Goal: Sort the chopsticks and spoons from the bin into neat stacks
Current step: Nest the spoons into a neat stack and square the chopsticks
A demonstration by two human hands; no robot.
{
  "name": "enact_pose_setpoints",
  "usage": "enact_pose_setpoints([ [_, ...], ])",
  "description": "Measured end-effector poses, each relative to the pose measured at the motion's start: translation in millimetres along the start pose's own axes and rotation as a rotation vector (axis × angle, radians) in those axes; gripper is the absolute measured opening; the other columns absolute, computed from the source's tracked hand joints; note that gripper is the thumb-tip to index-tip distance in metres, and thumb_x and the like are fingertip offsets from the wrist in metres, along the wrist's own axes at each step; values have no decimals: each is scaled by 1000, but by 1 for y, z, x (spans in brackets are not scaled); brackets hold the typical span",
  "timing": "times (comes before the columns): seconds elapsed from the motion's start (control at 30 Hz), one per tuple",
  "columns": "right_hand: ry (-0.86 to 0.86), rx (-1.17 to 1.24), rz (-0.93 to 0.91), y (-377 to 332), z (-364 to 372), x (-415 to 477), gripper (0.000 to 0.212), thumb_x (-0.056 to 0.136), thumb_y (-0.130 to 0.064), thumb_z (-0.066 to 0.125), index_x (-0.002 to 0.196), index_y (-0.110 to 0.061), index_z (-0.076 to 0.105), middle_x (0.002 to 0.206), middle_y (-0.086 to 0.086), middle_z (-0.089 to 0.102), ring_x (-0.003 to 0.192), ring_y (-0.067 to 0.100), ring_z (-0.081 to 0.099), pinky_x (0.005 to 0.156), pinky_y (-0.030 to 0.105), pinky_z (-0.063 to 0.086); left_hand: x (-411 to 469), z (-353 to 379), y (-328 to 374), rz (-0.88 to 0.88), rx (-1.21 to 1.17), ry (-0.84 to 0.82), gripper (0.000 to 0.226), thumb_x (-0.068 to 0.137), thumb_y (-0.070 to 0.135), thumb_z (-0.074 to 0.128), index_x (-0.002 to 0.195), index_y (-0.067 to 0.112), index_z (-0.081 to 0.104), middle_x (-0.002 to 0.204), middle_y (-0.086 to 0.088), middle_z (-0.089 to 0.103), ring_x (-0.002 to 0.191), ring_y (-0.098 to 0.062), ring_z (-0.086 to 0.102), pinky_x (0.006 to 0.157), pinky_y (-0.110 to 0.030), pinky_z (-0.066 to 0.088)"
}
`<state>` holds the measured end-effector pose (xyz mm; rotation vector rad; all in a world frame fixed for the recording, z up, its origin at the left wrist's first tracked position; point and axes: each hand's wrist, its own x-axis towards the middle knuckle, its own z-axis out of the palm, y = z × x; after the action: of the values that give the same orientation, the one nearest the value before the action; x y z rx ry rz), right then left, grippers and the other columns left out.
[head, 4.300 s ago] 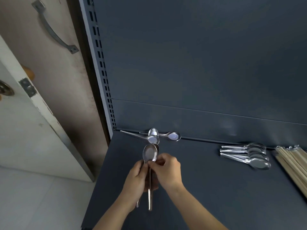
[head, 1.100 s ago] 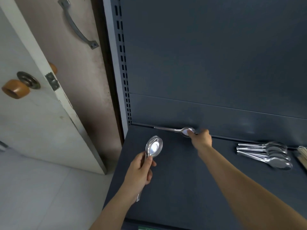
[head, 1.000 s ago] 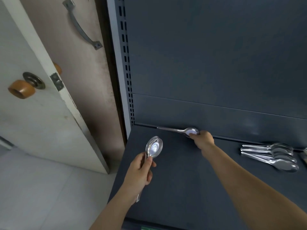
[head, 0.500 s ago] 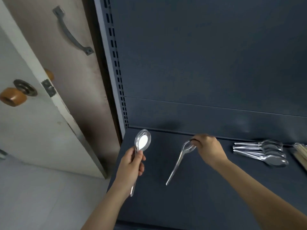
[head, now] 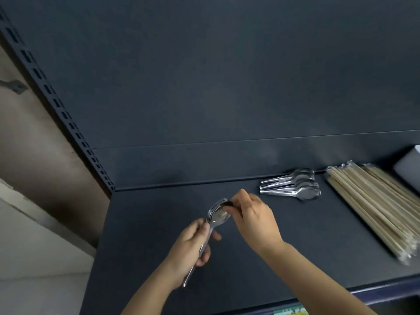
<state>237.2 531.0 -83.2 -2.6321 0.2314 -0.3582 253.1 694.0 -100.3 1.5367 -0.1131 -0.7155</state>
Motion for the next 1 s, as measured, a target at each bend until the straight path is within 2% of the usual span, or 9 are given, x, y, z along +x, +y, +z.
enact_pose_setpoints([
  [0.07,39,47,38,20,-7,-8,28,88,-38,61,99,-13,51,87,-11,51,78,13,50,64,32,47,7,17,-3,11,93,-63,14,99,19,44,102,12,56,83,3,63,44,-7,37,42,-18,27],
  [0.2,-67,187,82,66,-24,-20,50,94,-24,54,140,-24,37,118,-10,46,98,12,54,82,29,48,28,54,-10,65,328,-143,14,98,9,43,106,13,54,80,4,61,43,-10,39,45,-22,32],
  [0.33,-144,126,53,115,-39,-32,27,93,-8,52,117,-16,62,99,-9,54,89,14,59,77,24,47,57,94,-15,145,664,-203,20,99,19,41,115,24,52,84,11,63,53,-3,49,59,-21,41],
  [0.4,-110,137,107,137,-51,-33,22,92,-5,52,107,-14,66,93,-11,52,83,13,58,74,22,45,73,115,-10,208,800,-211,25,99,24,41,122,29,50,92,15,61,71,1,53,70,-21,42],
  [0.5,-37,144,169,168,-67,-27,22,92,-4,52,104,-14,67,94,-8,53,83,15,57,72,19,42,104,147,1,299,948,-184,29,98,28,45,127,28,51,104,9,49,99,-12,54,89,-32,43],
  [0.63,52,163,257,204,-77,-12,25,93,-5,52,112,-13,66,98,-4,46,81,13,52,74,14,36,142,185,15,361,1089,-58,29,94,34,51,123,34,52,113,11,52,106,-16,55,85,-37,48],
  [0.73,79,205,338,226,-78,3,28,92,-6,52,117,-15,60,101,-2,51,86,17,55,77,24,42,166,206,20,451,1167,70,32,92,35,55,123,29,53,122,12,58,112,-15,54,89,-35,46],
  [0.9,89,274,367,246,-69,19,33,89,-6,55,119,-16,45,95,-5,56,81,12,51,71,24,38,189,217,8,529,1339,133,30,93,33,55,121,23,56,114,6,60,108,-17,54,89,-33,44],
  [1.0,83,239,331,251,-65,23,31,90,-8,55,119,-15,47,97,-6,51,79,14,50,70,27,40,189,215,-4,605,1361,165,26,84,27,68,109,20,63,100,3,58,90,-22,57,76,-36,50],
])
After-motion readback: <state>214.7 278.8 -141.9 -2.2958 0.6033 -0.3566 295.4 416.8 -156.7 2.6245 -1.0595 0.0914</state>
